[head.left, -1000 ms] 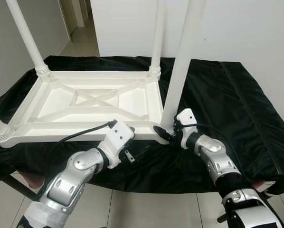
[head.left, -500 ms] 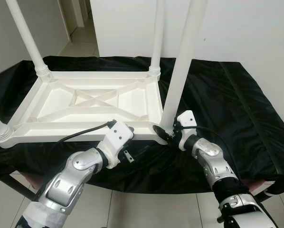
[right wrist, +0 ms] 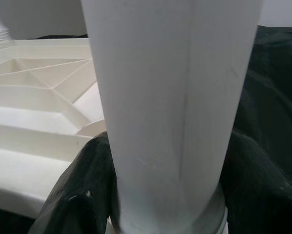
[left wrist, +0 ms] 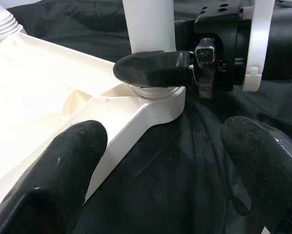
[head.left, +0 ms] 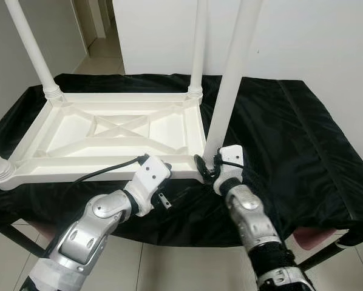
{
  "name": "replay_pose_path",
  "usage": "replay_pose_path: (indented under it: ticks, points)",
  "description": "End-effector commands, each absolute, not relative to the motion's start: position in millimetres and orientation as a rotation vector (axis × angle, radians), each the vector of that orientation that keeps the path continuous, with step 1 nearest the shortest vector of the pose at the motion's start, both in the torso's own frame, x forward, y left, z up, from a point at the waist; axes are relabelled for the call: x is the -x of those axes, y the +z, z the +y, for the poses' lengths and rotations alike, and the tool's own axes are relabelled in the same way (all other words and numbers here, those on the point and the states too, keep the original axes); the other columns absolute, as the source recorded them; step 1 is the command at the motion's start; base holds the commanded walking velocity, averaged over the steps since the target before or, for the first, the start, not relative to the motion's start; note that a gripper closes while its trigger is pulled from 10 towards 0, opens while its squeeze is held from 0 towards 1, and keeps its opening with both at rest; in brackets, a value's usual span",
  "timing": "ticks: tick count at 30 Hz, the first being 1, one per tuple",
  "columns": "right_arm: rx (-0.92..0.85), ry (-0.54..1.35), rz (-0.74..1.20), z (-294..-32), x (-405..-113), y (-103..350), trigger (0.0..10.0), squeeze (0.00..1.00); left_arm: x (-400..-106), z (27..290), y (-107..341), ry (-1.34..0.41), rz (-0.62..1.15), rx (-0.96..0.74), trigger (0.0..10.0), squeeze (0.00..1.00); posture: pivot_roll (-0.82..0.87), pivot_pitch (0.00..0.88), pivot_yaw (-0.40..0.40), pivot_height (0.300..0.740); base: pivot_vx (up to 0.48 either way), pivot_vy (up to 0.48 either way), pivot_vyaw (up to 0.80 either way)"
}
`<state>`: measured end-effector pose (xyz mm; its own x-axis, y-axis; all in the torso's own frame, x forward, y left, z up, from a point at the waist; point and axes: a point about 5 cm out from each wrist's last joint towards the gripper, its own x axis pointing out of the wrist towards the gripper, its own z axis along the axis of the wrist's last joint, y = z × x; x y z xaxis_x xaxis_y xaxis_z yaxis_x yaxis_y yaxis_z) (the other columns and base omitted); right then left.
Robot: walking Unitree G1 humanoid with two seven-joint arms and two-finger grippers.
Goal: Building children table
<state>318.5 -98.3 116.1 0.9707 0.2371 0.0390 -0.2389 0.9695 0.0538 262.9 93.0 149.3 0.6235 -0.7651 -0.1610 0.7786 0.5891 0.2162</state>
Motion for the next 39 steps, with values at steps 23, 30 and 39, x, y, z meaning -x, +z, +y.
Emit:
replay_pose_path:
  ticks: [23,30,39]
  points:
    - [-0.09,0.215,-0.047,-104.6,-314.4,123.9,10.0,1.0,-260.5,92.4,147.6,-0.926,0.057,-0.279,10.0,0.0,-0.12,0.0,0.032,0.74,0.0,0.0,0.0]
    - [-0.049,0.347,-0.074,-114.2,-317.9,130.7,10.0,0.0,-261.5,92.6,148.6,-0.93,0.055,-0.284,10.0,0.0,-0.12,0.0,0.037,0.74,0.0,0.0,0.0]
    - [0.118,0.641,-0.111,-116.7,-324.9,140.6,10.0,0.0,-262.6,93.5,150.1,-0.937,0.053,-0.292,10.0,0.0,-0.12,0.0,0.048,0.74,0.0,0.0,0.0]
